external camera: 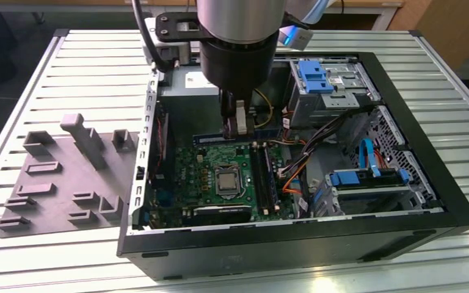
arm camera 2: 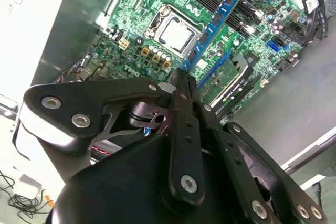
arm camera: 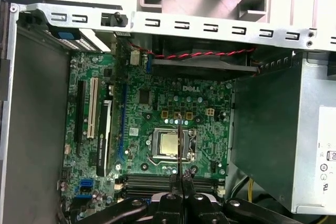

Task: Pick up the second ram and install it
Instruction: 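Pick up the second ram and move it above second insertion slot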

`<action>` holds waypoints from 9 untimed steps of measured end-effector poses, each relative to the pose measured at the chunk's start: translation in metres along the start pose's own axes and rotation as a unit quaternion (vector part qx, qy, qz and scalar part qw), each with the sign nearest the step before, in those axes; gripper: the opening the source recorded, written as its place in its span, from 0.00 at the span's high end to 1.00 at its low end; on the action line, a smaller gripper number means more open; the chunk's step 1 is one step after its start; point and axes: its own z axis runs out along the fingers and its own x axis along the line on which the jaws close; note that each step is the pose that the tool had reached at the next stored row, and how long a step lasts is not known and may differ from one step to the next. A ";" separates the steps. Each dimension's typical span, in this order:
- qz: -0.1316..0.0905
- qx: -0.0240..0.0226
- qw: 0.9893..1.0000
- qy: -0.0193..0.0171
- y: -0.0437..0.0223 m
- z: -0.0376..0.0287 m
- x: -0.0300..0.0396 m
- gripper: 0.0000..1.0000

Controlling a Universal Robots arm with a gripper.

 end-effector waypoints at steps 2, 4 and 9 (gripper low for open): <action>0.000 0.000 1.000 0.000 -0.0001 0.0012 0.0001 0.88; 0.001 0.000 1.000 0.000 -0.0002 0.0024 0.0001 0.88; 0.007 0.000 1.000 0.000 -0.0014 0.0055 0.0004 0.88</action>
